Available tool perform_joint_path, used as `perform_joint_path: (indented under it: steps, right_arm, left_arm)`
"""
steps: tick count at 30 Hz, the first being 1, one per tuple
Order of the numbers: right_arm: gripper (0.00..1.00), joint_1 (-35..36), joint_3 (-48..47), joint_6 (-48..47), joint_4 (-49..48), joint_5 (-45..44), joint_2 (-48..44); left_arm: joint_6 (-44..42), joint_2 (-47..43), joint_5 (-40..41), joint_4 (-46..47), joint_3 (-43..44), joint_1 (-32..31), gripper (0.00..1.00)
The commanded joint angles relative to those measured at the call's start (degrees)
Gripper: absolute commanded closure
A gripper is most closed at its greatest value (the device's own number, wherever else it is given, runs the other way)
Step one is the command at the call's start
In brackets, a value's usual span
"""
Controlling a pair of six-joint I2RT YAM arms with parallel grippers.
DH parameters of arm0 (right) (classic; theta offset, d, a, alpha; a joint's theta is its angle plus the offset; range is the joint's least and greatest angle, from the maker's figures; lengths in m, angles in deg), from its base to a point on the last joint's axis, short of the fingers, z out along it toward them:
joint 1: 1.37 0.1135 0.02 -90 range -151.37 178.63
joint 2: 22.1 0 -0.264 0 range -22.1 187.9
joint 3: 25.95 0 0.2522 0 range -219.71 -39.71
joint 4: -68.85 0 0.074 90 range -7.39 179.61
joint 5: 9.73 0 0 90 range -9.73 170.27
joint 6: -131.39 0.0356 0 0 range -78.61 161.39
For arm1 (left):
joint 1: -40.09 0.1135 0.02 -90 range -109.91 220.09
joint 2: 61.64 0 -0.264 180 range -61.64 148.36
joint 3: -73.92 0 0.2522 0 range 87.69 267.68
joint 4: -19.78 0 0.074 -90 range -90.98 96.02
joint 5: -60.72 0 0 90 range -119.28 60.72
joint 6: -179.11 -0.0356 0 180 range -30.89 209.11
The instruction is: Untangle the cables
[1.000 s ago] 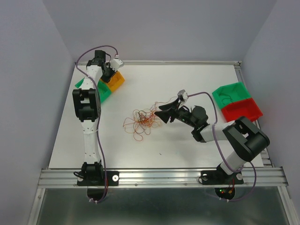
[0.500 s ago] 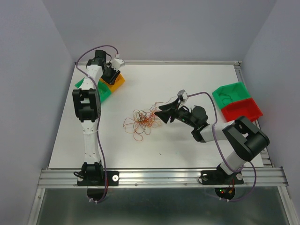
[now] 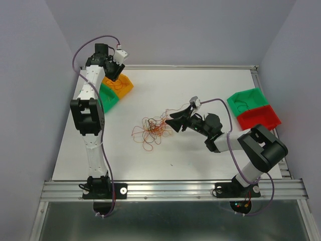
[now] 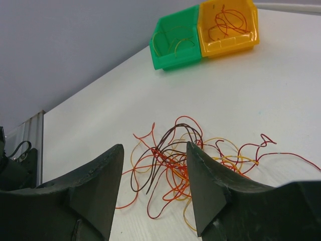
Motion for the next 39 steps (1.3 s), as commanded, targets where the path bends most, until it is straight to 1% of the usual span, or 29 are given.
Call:
perform_joint_path:
  steps: [1,5,7,8,10,12,13,14,15,17,19,20,22,24,25,28,31,32,34,35,36,37,38,39]
  right_arm:
    - [0.41,0.39,-0.12,-0.42,-4.19,-0.10,-0.14]
    - [0.41,0.39,-0.03,-0.59,-4.19,-0.28,-0.14]
    - [0.40,0.39,-0.03,-0.51,-4.19,-0.63,0.04]
    - [0.40,0.30,-0.03,-0.07,-4.02,-0.98,0.21]
    - [0.40,0.39,-0.29,0.37,-2.97,-2.47,0.21]
    - [0.40,0.13,-0.91,1.07,-0.08,-3.70,0.30]
    - [0.40,0.13,-3.09,0.99,2.46,-3.79,0.39]
    - [0.41,0.22,-3.98,0.64,7.10,-3.10,0.56]
    - [0.41,0.22,-4.77,0.81,8.28,-2.39,1.17]
    - [0.40,0.22,-6.09,1.07,10.13,-0.72,1.53]
    - [0.37,0.30,-7.23,0.55,11.62,2.00,2.41]
    - [0.36,0.39,-8.55,0.11,13.46,2.96,2.76]
    - [0.32,0.74,-9.87,-0.59,16.09,4.46,4.07]
    - [0.32,1.44,-12.07,-1.64,18.13,4.73,5.04]
    - [0.32,1.71,-12.86,-2.00,19.18,4.82,5.66]
    - [0.32,2.59,-16.46,-3.49,24.44,3.94,8.90]
    - [0.33,3.47,-19.89,-5.07,26.74,3.15,10.93]
    - [0.33,3.64,-20.42,-5.34,27.97,2.63,11.98]
    - [0.34,3.73,-22.00,-6.13,29.03,2.36,12.69]
    - [0.34,3.91,-22.27,-6.48,29.99,2.71,13.04]
    - [0.34,3.99,-22.62,-7.27,30.44,3.14,13.13]
    - [0.34,4.00,-22.62,-7.71,31.05,3.85,13.05]
    - [0.34,4.26,-22.53,-8.50,31.14,4.20,12.70]
    - [0.34,4.35,-22.27,-8.85,31.32,4.20,12.35]
  left_arm:
    - [-0.55,-6.29,2.64,0.51,1.44,0.18,0.44]
    - [-1.16,-7.70,4.49,-0.02,1.44,0.18,0.44]
    - [-1.95,-8.66,2.21,-2.29,1.09,0.18,0.44]
    - [-2.30,-9.01,-1.46,-3.35,0.92,0.18,0.44]
    - [-2.48,-10.15,-4.64,-5.64,-0.75,0.01,0.45]
    - [-2.92,-11.30,-8.42,-5.99,-3.29,-0.69,0.46]
    - [-3.01,-11.83,-9.22,-5.04,-6.61,-1.30,0.48]
    - [-2.92,-12.61,-10.10,-4.16,-8.21,-2.09,0.50]
    - [-2.84,-12.71,-10.45,-2.32,-10.14,-2.45,0.51]
    - [-1.52,-11.49,-10.98,-0.73,-10.69,-2.72,0.55]
    - [-1.08,-9.21,-11.07,-0.37,-8.32,-2.63,0.58]
    - [-0.99,-6.50,-10.55,-0.63,-7.27,-2.46,0.63]
    - [-0.99,-2.19,-10.28,-1.16,-4.12,-1.84,0.67]
    - [-0.90,0.46,-9.49,-1.60,-2.08,-1.23,0.69]
    - [-0.81,1.61,-9.06,-1.60,-0.25,-0.53,0.70]
    - [-0.20,4.95,-5.29,1.12,0.48,0.18,0.70]
    - [-0.02,6.36,-3.26,2.53,1.26,1.59,0.71]
    - [0.15,6.71,-2.73,2.44,1.44,1.76,0.73]
    - [0.42,5.84,-3.25,3.23,0.40,1.94,0.73]
    - [0.50,3.49,-3.95,4.10,-0.74,1.94,0.72]
    - [0.68,1.64,-3.95,7.25,-4.58,1.94,0.71]
    - [0.77,-2.56,-3.87,9.37,-6.88,2.03,0.68]
    - [0.86,-4.78,-4.39,13.13,-11.00,1.94,0.65]
    - [0.86,-6.89,-4.74,14.73,-12.78,1.94,0.63]
